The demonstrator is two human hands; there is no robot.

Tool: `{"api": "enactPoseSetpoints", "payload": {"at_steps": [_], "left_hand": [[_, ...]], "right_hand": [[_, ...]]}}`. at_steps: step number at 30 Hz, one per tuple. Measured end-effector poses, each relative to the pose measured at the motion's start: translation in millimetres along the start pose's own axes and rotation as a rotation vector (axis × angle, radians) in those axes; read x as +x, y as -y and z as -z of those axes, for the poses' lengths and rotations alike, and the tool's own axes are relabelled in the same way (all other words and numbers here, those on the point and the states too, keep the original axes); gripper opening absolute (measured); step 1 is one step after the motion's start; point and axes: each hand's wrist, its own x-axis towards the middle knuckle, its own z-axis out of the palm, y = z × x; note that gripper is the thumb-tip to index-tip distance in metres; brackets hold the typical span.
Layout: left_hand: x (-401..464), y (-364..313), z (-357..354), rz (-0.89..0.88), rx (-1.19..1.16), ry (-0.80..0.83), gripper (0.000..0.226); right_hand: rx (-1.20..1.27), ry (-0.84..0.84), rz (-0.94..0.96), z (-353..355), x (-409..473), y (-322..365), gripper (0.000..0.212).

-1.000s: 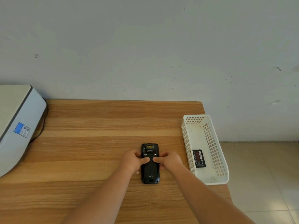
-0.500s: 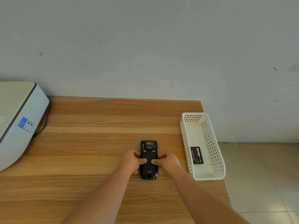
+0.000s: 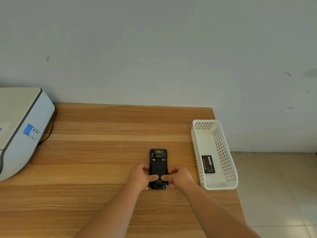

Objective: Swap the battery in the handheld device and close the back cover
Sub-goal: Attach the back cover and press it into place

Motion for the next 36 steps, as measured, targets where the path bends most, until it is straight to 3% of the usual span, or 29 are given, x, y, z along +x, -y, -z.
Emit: {"api": "enactPoseSetpoints", "payload": {"at_steps": [12,20,27,30,36], "left_hand": [[1.1,-2.6,2.1,0.031,0.097,0.053,0.044],[17.3,-13.8,8.6,0.097,0.043,0.003,0.021],[27.8,-25.3,16.5,0.099,0.025,0.053,0.031],[33.2,-34.1,14.8,0.071,0.003,0.018,0.031],[43.8,-37.5,8.3,0.078,0.052,-0.086,0.022]], "right_hand": [[-0.129,0.045,-0.022,-3.5,-2.4,1.4,0.040],[-0.117,-0.006,-0.004,2.6,14.4,21.2,0.022],[-0.057,0.057,-0.023,11.9,16.6,27.9,0.027],[-0.016,0.019,0.027,14.2,21.6,32.9,0.035],[-0.070,-0.003,0.011,9.3,29.3,43.2,0.023]]}}
